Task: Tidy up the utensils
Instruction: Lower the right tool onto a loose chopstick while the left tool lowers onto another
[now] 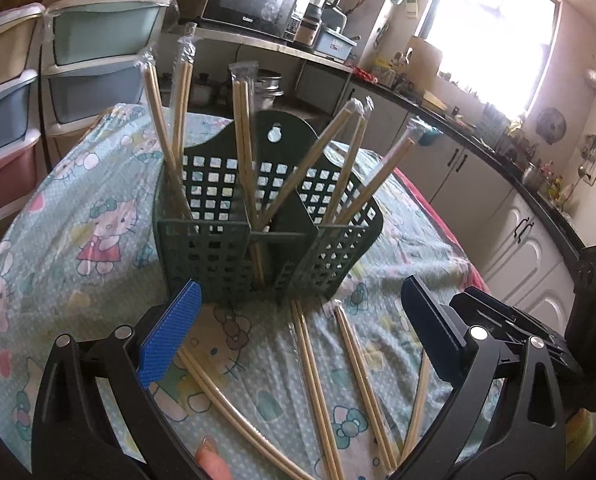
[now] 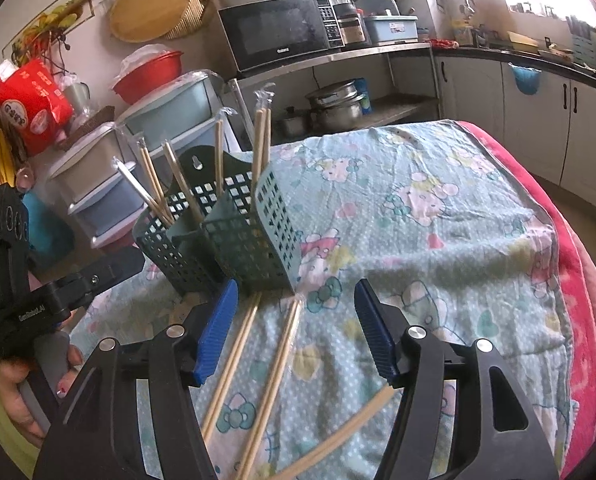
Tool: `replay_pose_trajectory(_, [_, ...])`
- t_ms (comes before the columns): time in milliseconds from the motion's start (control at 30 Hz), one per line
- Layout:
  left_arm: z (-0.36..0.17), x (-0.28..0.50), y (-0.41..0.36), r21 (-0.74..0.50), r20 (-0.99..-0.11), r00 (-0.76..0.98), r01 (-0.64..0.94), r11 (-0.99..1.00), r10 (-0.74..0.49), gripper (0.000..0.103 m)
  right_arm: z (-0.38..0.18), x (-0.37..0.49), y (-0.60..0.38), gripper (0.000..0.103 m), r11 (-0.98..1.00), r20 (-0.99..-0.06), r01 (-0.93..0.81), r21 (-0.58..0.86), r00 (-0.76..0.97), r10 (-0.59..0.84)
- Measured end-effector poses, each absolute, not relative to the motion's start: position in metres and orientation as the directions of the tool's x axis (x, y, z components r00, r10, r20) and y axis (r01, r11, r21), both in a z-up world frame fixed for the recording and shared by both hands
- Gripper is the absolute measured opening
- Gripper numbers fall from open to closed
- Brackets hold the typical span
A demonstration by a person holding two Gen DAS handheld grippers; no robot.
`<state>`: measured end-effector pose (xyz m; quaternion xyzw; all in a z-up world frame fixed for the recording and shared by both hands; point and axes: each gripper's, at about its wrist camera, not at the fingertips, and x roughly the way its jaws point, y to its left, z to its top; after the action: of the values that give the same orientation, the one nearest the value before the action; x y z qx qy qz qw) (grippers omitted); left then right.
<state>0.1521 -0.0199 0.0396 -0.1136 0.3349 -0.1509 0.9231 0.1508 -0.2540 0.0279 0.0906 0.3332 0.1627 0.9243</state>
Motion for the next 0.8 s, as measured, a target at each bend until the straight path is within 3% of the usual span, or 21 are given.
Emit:
replay_pose_trajectory(733, [-0.003, 0.165, -0.064, -0.258, -0.690, 0.623, 0.264, 0.929, -0.368, 0.092, -0.009, 0.138, -0.288, 0.058, 0.952, -0.680, -0.112, 0.286, 0.676, 0.284])
replay_pose_trajectory(800, [-0.007, 0.167, -0.067, -0.257, -0.699, 0.613, 0.265, 0.929, -0.368, 0.088, -0.012, 0.137, -0.290, 0.058, 0.952, -0.687, -0.107, 0.286, 0.670, 0.281])
